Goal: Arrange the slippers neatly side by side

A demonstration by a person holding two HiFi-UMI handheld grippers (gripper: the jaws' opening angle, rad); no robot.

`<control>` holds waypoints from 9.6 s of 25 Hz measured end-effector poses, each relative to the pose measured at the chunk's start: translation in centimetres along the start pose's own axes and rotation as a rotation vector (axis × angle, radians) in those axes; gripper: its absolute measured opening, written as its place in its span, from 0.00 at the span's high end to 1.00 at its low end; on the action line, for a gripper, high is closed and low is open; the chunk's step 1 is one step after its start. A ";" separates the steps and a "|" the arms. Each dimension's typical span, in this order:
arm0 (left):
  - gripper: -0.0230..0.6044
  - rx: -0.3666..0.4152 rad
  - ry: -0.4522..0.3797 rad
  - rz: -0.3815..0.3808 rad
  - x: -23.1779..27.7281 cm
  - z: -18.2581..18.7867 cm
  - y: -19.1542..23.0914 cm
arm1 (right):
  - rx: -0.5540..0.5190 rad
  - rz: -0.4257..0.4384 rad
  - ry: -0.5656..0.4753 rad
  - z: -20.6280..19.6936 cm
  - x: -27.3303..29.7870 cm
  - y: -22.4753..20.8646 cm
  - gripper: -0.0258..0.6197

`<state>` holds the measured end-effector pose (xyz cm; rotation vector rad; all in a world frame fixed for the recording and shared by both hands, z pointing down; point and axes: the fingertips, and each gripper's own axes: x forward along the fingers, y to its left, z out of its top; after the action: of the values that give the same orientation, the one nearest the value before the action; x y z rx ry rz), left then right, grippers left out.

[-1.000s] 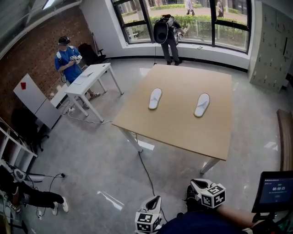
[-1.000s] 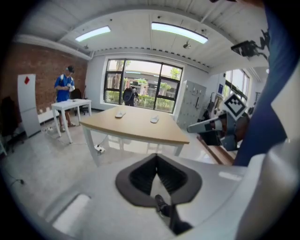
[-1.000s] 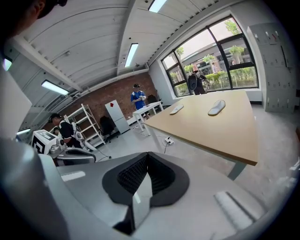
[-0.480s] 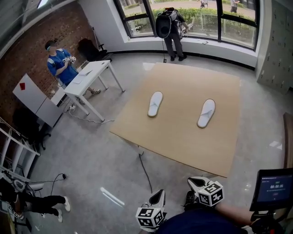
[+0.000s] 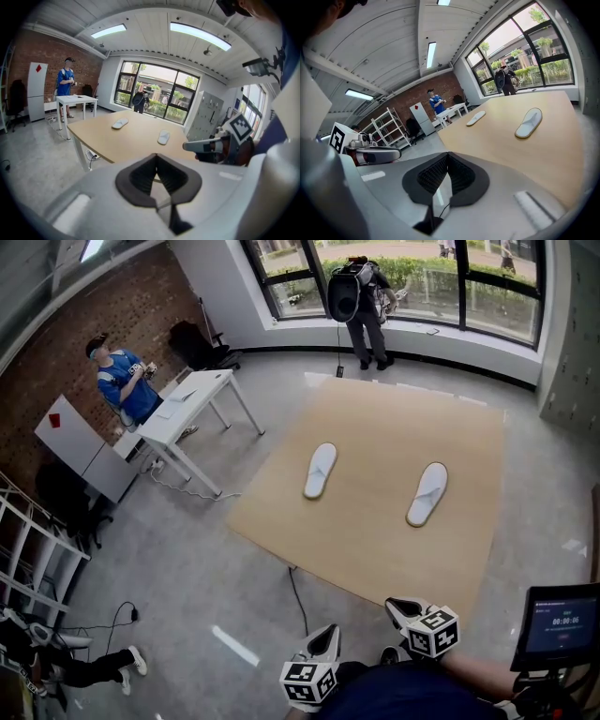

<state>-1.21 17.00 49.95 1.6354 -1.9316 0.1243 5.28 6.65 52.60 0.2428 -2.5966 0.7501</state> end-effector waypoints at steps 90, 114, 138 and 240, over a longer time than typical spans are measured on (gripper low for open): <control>0.96 0.436 0.222 -0.240 42.6 22.2 21.0 | 0.178 -0.856 -0.167 13.0 6.1 -32.8 0.94; 0.96 0.498 0.448 -0.106 49.9 18.1 28.7 | 0.176 -0.889 0.074 8.6 11.3 -40.9 0.94; 0.96 0.390 0.393 -0.041 49.2 15.7 29.3 | 0.196 -0.805 0.062 6.7 13.0 -40.1 0.94; 0.96 0.336 0.472 -0.276 37.5 2.3 12.0 | 0.534 -0.667 -0.015 0.2 21.0 -21.5 0.94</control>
<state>-15.52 -13.71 70.11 1.8622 -1.3666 0.6886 -7.60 -12.55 71.85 1.1946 -2.0520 1.1389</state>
